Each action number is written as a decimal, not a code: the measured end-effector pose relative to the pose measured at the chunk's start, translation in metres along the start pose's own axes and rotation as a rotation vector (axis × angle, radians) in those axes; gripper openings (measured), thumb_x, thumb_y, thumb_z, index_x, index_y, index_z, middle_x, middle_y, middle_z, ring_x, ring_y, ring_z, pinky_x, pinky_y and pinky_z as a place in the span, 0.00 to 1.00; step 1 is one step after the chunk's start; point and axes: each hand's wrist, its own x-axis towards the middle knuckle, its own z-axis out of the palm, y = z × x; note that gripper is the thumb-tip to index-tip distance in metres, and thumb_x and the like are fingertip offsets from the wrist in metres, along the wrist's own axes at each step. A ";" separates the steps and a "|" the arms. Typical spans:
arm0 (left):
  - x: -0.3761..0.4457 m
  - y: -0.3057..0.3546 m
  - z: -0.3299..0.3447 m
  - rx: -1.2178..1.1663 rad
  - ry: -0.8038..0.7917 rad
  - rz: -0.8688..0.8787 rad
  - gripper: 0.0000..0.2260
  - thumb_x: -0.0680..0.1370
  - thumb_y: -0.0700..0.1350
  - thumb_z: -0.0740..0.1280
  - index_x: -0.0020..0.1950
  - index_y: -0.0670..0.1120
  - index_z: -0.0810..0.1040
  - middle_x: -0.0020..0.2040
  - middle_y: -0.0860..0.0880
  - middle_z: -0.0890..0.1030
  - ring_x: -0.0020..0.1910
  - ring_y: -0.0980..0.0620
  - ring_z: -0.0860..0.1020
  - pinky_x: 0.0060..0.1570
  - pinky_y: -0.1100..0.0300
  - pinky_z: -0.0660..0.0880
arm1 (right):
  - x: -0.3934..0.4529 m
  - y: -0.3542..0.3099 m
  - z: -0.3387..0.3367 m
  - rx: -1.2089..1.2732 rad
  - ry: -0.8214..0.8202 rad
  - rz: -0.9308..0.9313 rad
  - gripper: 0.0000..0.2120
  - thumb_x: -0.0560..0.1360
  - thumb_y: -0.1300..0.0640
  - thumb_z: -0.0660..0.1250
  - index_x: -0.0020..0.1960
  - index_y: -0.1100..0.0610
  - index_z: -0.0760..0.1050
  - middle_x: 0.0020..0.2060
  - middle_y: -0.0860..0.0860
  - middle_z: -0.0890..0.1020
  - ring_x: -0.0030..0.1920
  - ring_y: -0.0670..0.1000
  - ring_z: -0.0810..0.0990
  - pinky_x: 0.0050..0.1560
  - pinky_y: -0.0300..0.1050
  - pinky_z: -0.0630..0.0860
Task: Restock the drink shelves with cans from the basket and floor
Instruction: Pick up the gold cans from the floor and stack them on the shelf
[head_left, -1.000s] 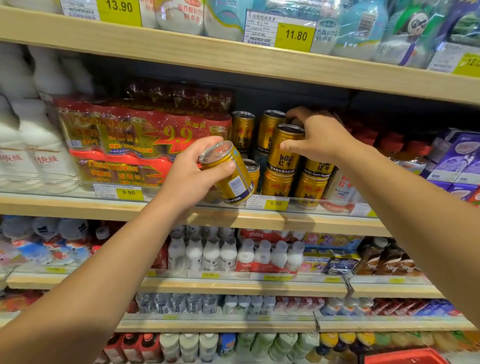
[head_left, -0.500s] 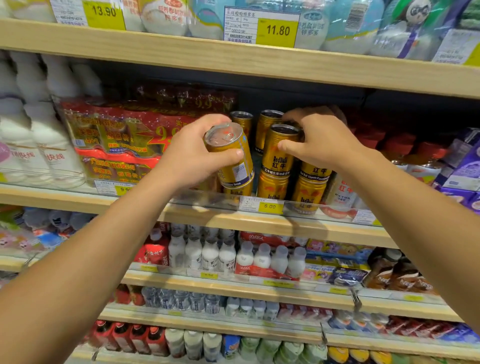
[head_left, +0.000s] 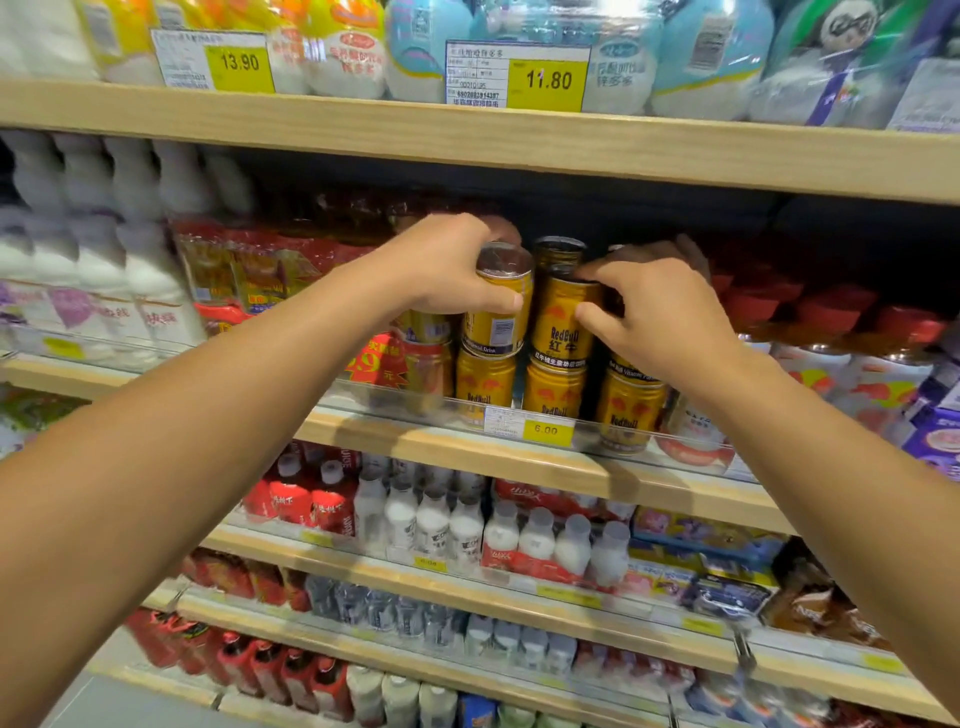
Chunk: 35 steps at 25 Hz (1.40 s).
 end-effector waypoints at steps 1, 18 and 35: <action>0.003 0.000 0.001 0.028 -0.009 -0.002 0.24 0.71 0.63 0.71 0.61 0.51 0.77 0.46 0.52 0.79 0.44 0.51 0.76 0.39 0.59 0.69 | 0.000 0.001 0.001 0.009 0.003 -0.001 0.21 0.77 0.42 0.63 0.67 0.48 0.75 0.57 0.52 0.82 0.57 0.56 0.79 0.53 0.52 0.78; 0.027 -0.020 0.002 0.241 -0.203 -0.188 0.37 0.68 0.70 0.65 0.71 0.50 0.72 0.60 0.45 0.80 0.53 0.46 0.77 0.47 0.54 0.75 | -0.004 0.001 0.005 0.031 0.035 0.008 0.20 0.78 0.44 0.63 0.68 0.49 0.74 0.62 0.50 0.79 0.63 0.55 0.75 0.57 0.52 0.74; 0.026 -0.025 0.006 0.212 -0.142 -0.154 0.37 0.70 0.71 0.63 0.71 0.50 0.72 0.63 0.45 0.79 0.57 0.45 0.78 0.53 0.51 0.77 | -0.003 -0.003 0.003 0.017 0.004 0.020 0.20 0.78 0.45 0.64 0.68 0.50 0.74 0.63 0.50 0.78 0.63 0.55 0.75 0.57 0.52 0.74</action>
